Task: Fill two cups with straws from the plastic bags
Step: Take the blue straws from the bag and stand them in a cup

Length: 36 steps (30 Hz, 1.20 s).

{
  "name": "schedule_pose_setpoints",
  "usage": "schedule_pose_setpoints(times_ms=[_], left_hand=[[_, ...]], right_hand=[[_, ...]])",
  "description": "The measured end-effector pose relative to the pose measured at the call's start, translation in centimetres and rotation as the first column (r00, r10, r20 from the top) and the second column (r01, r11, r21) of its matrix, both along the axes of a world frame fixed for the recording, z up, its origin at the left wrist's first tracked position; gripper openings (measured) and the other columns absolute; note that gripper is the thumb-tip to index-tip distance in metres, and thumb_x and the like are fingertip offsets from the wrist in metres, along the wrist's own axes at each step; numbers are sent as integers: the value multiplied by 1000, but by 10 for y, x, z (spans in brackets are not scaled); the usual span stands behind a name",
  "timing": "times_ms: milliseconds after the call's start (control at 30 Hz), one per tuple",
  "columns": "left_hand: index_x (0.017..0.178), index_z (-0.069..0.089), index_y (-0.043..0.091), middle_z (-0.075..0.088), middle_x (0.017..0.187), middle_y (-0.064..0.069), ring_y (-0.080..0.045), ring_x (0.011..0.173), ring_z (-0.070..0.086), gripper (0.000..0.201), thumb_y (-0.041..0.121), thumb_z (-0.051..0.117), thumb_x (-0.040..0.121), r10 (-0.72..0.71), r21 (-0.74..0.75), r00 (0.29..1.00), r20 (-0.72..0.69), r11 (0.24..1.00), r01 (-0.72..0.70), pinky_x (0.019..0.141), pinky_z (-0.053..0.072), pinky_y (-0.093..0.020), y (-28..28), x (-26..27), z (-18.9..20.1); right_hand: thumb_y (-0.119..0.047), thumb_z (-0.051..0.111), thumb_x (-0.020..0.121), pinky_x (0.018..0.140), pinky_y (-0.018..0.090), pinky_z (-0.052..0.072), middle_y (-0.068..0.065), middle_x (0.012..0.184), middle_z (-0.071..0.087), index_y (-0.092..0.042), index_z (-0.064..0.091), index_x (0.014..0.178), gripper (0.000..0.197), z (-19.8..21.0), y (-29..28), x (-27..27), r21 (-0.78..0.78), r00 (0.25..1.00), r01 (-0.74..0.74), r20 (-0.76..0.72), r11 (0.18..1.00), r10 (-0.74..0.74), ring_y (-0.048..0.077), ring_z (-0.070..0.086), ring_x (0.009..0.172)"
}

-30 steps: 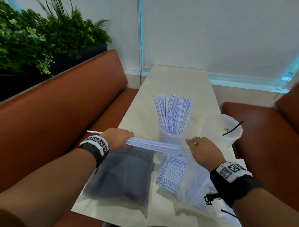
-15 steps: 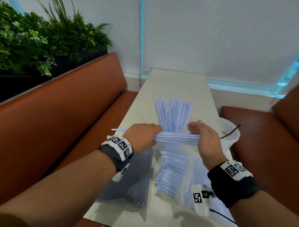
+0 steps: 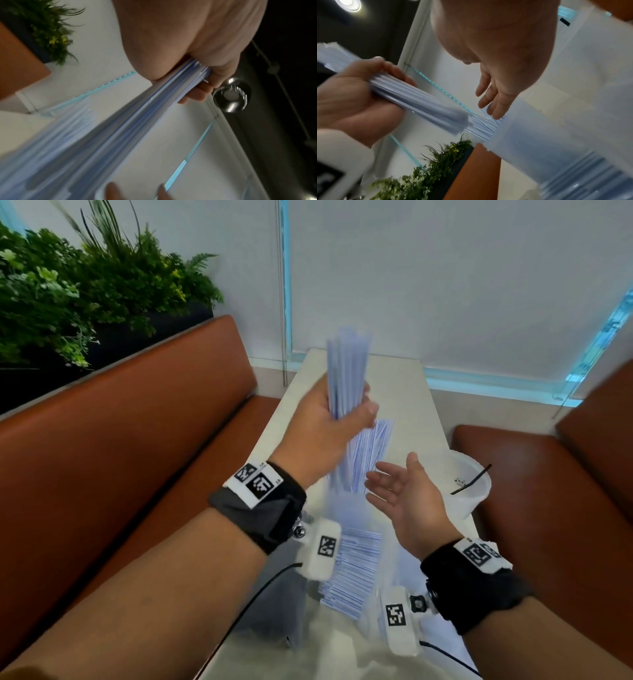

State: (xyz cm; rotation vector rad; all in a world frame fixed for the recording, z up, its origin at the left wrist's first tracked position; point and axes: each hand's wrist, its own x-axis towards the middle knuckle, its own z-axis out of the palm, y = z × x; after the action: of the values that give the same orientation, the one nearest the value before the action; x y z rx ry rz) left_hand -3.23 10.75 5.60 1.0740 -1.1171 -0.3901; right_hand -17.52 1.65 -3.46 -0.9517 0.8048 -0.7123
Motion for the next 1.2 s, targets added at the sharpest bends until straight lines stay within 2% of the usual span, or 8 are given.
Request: schedule_pose_setpoints(times_ms=[100, 267, 467, 633, 733, 833, 1000, 1200], left_hand=[[89, 64, 31, 61, 74, -3, -24, 67, 63, 21, 11, 68, 86, -104, -199, 959, -263, 979, 52, 71, 54, -31, -10, -4, 14], [97, 49, 14, 53, 71, -11, -25, 63, 58, 21, 0, 61, 86, -133, -157, 905, -404, 985, 75, 68, 54, -32, -20, -18, 0], [99, 49, 14, 54, 71, -10, -26, 63, 54, 21, -6, 55, 95, -102, -117, 872, -479, 992, 52, 65, 52, -36, -23, -11, -1], [101, 51, 13, 56, 73, -11, -24, 63, 57, 21, -6, 58, 95, -79, -72, 861, -503, 996, 49, 67, 54, -37, -28, -9, -2], [106, 54, 13, 61, 74, -10, -25, 65, 62, 22, -2, 63, 92, -98, -67, 848, -521, 995, 74, 71, 55, -39, -30, -6, -3], [99, 58, 12, 59, 69, -7, -23, 63, 59, 13, 4, 64, 90, -82, -59, 878, -472, 996, 62, 67, 53, -37, -31, 5, 0], [88, 55, 13, 57, 64, -1, -20, 59, 56, 10, 6, 61, 92, 240, -29, 881, -407, 961, -275, 64, 51, -31, -40, 39, -11], [84, 63, 17, 67, 76, 0, -5, 61, 61, 13, 28, 68, 90, 493, 312, 867, -68, 836, -451, 58, 45, -22, -45, 47, -76]], right_hand=[[-63, 39, 100, 96, 46, 55, 16, 119, 71, -3, 64, 124, 69, 7, 3, 6, 140, 995, -16, 104, 990, 2, 34, 70, 110], [-59, 36, 103, 95, 47, 57, 24, 115, 70, 5, 61, 128, 73, 14, 7, 11, 186, 973, -139, 209, 973, 99, 37, 70, 107], [-49, 50, 101, 84, 38, 59, 6, 103, 74, -18, 72, 109, 39, 16, 5, 13, -129, 988, -137, 60, 982, 146, 25, 70, 97], [-53, 70, 79, 78, 27, 53, -17, 96, 70, -37, 62, 102, 29, 14, 6, 12, -700, 906, -399, -402, 593, 135, 1, 66, 86], [-52, 55, 87, 72, 47, 54, -1, 79, 67, -24, 53, 86, 27, 9, 2, 21, -709, 834, -437, -550, 554, -46, 17, 61, 68], [-54, 60, 89, 61, 44, 48, 1, 73, 58, -24, 44, 80, 35, 4, -4, 25, -718, 761, -497, -630, 488, -152, 20, 53, 66], [-67, 67, 82, 92, 38, 45, -9, 122, 60, -32, 59, 127, 58, -13, -17, 17, -514, 430, -820, -843, 250, -324, 20, 44, 124], [-17, 39, 101, 83, 35, 42, -1, 100, 58, -23, 53, 110, 18, -36, -24, 22, -382, 352, -924, -874, 27, -335, 26, 43, 93]])
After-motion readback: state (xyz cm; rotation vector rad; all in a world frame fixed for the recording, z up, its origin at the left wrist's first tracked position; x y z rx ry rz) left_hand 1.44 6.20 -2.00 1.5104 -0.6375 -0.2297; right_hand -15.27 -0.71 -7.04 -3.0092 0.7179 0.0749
